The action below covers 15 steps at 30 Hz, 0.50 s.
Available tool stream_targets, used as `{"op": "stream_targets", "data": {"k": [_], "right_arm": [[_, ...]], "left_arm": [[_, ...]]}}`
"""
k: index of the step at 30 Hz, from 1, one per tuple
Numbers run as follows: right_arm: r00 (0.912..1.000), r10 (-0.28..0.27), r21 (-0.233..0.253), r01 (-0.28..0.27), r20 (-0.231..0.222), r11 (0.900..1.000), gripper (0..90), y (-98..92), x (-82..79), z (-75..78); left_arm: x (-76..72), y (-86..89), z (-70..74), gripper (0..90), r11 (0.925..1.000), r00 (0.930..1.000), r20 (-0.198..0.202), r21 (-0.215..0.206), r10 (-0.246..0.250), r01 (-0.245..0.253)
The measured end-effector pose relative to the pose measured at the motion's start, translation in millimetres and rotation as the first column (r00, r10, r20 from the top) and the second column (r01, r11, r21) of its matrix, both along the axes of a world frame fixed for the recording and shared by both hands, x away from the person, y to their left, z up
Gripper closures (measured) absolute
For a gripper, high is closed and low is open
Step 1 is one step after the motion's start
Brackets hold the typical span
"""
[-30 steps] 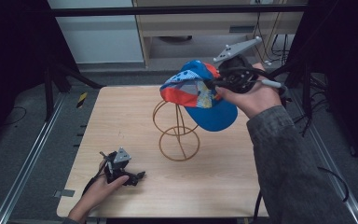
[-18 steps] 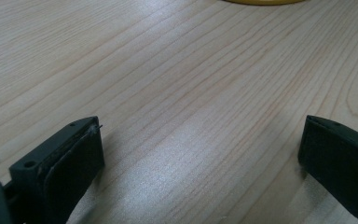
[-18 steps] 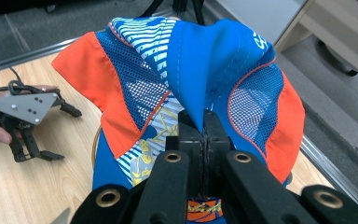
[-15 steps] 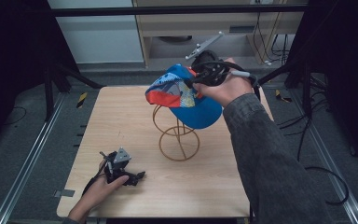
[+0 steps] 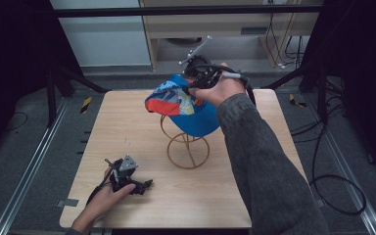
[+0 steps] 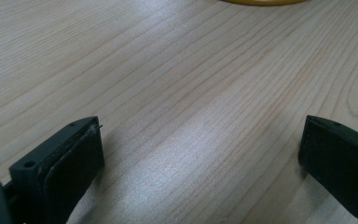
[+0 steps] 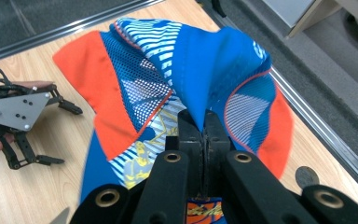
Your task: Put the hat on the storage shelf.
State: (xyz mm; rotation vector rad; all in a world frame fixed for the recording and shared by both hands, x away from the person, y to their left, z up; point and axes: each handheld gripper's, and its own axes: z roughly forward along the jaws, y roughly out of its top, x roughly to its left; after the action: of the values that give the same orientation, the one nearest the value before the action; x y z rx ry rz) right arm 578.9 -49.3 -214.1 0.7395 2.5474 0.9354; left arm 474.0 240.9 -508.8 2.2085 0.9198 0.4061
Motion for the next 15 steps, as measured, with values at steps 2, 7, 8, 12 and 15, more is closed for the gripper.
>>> {"op": "stream_targets", "data": {"k": [2, 7, 8, 12, 15], "right_arm": [[1.0000, 0.000, -0.005, 0.000, -0.003, 1.000, 89.3, 2.3, 1.7, -2.1], [0.9997, 0.007, -0.018, -0.007, -0.023, 1.000, 88.8, 8.5, 5.9, -8.4], [0.9997, 0.005, -0.021, -0.005, -0.024, 1.000, 88.6, 9.6, 5.6, -8.9], [0.9997, 0.008, -0.037, -0.008, -0.023, 0.999, 88.6, 12.4, 5.2, -11.2], [0.9994, 0.011, -0.033, -0.012, -0.033, 0.999, 88.7, 12.3, 5.4, -13.5]], "left_arm": [[0.6, -0.1, 0.0, 0.0, 1.0000, 1.0000, 0.001, 0.001, -0.002, 0.002], [0.5, -0.1, 0.0, 0.0, 1.0000, 1.0000, 0.001, 0.001, -0.001, 0.001], [0.4, -0.2, 0.0, 0.0, 1.0000, 1.0000, 0.001, 0.000, 0.000, 0.000], [0.4, -0.2, 0.1, 0.0, 1.0000, 1.0000, 0.001, 0.001, 0.000, 0.000], [0.4, -0.1, 0.1, 0.0, 1.0000, 1.0000, 0.000, 0.001, -0.001, 0.001]]}}
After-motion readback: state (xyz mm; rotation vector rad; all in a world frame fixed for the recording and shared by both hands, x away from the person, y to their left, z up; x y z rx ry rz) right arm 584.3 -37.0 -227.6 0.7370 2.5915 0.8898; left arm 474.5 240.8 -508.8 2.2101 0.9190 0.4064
